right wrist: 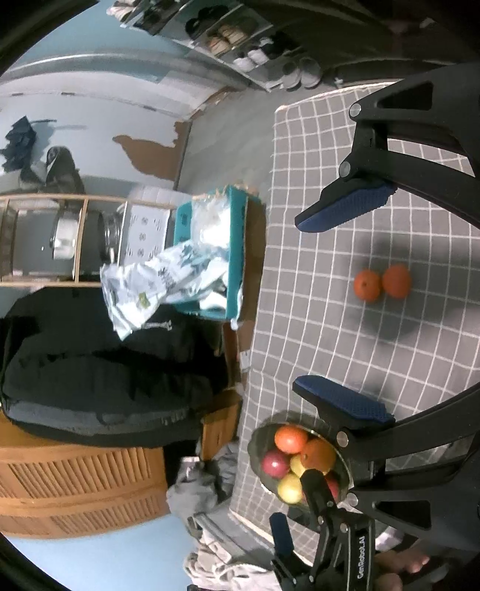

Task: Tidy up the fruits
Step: 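Lift both open tools from the bowl and move toward the two small oranges, then close the right tool on one small orange while the left tool approaches the other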

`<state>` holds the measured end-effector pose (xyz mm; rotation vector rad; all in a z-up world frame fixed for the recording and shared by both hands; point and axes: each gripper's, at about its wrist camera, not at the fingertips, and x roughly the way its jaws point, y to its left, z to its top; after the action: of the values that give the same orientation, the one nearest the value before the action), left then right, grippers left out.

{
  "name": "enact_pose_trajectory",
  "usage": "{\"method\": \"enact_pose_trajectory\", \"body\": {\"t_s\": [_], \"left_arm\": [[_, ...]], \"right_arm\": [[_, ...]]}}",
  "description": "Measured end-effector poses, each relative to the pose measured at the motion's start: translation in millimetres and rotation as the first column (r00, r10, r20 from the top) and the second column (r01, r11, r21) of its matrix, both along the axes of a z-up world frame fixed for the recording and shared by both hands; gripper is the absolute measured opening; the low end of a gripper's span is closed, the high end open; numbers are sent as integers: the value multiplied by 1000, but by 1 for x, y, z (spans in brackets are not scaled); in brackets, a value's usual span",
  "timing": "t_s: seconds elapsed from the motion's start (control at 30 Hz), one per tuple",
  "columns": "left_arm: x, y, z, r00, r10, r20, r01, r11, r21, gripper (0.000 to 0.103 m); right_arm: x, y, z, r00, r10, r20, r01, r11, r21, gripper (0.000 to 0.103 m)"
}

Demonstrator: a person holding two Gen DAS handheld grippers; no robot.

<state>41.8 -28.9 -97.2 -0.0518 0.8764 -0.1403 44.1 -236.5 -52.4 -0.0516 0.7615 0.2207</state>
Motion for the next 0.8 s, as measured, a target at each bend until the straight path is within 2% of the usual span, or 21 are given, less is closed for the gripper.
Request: {"method": "enact_pose_trajectory", "body": {"t_s": [0.23, 0.43, 0.8], "left_arm": [[13, -22, -25, 998, -35, -57, 36, 999, 22, 101], [25, -26, -52, 991, -27, -130, 28, 1000, 11, 101], [43, -40, -102, 966, -31, -256, 38, 999, 22, 101]], "right_arm": [[6, -19, -21, 998, -35, -55, 35, 999, -3, 80], [13, -26, -53, 990, -50, -129, 48, 999, -16, 80], [31, -31, -125, 944, -64, -323, 55, 998, -36, 80]]}}
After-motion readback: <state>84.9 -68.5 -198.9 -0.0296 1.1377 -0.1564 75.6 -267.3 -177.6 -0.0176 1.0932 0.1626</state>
